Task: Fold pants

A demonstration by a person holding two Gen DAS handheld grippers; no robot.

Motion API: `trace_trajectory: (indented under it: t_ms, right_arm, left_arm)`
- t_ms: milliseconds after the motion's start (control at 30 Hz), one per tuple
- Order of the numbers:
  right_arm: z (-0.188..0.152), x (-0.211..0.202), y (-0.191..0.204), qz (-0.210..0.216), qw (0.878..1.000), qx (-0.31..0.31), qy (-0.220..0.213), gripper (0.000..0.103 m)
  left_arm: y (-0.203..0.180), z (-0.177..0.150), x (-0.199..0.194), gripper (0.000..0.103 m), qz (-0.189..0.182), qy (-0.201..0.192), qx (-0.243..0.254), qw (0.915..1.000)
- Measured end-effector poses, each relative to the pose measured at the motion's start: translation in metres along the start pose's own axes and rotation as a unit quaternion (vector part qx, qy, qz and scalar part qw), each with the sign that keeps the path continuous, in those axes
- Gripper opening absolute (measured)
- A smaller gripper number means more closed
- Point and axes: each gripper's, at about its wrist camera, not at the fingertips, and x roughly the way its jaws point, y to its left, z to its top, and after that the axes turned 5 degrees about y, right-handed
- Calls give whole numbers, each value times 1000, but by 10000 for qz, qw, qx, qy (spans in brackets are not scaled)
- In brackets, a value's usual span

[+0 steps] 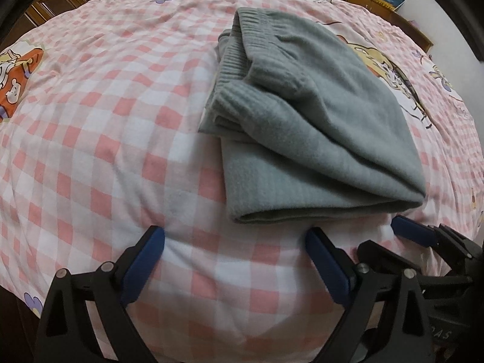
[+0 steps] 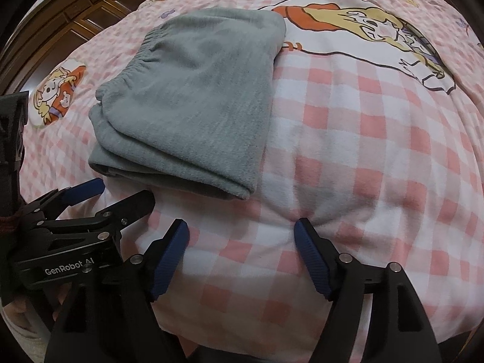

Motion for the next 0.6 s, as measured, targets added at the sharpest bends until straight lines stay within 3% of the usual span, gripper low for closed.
trace_trajectory:
  t_ms: [600]
  right_arm:
    - [-2, -1, 1, 21, 10000, -11, -33, 78]
  left_arm:
    - [3, 1, 1, 98, -46, -6, 18, 10000]
